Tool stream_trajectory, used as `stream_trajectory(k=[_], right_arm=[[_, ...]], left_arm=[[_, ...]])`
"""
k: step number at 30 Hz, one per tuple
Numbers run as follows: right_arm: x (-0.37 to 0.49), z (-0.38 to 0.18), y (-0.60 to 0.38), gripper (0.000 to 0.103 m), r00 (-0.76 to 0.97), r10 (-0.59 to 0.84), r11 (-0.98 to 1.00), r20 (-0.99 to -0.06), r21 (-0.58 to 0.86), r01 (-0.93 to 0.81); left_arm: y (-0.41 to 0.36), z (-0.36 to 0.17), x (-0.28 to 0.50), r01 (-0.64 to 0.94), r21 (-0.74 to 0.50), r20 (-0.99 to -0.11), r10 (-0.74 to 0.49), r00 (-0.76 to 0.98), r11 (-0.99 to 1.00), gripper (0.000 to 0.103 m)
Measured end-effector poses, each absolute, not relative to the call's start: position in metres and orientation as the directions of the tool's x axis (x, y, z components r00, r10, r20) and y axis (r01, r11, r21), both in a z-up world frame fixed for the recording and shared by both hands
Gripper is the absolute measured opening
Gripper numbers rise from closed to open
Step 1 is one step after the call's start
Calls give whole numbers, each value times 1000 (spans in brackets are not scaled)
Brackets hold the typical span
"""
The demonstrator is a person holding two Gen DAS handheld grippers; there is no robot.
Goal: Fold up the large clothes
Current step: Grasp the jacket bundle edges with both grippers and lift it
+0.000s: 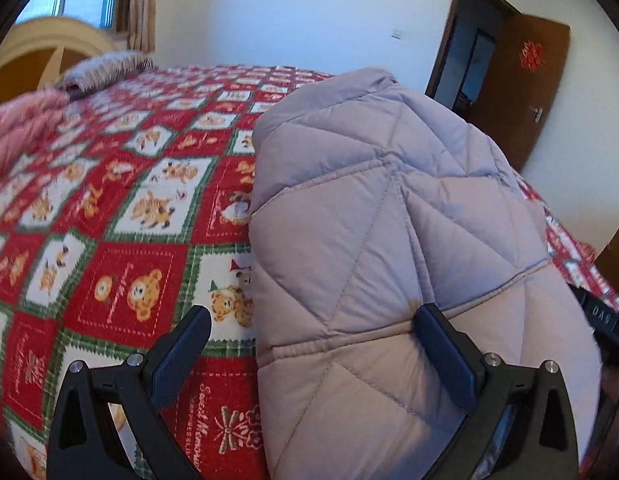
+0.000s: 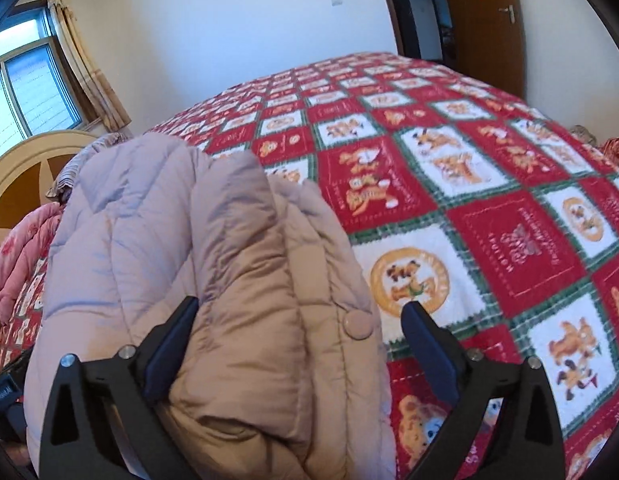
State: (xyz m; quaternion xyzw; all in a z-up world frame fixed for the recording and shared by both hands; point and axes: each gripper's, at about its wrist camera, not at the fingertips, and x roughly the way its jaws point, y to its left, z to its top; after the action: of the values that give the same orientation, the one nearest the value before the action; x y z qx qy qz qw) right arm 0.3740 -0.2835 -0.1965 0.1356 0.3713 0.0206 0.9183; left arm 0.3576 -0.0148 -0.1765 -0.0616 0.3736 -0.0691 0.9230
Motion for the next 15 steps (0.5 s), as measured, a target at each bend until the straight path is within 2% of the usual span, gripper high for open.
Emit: stream_trajectory(k=[5, 9, 12, 15], right_arm=[[384, -207, -289, 99, 673, 212, 941, -709, 334, 57], [377, -209, -281, 88, 680, 253, 937, -688, 350, 6], [381, -213, -282, 88, 672, 262, 933, -693, 360, 6], [387, -214, -280, 89, 653, 272, 933, -707, 360, 1]], left_arm=[[-14, -184, 365, 111, -188, -702, -212, 680, 976, 102], [-18, -188, 365, 117, -204, -701, -228, 675, 972, 102], [-19, -191, 370, 114, -238, -709, -253, 659, 965, 102], [-23, -189, 368, 125, -200, -703, -231, 672, 972, 102]])
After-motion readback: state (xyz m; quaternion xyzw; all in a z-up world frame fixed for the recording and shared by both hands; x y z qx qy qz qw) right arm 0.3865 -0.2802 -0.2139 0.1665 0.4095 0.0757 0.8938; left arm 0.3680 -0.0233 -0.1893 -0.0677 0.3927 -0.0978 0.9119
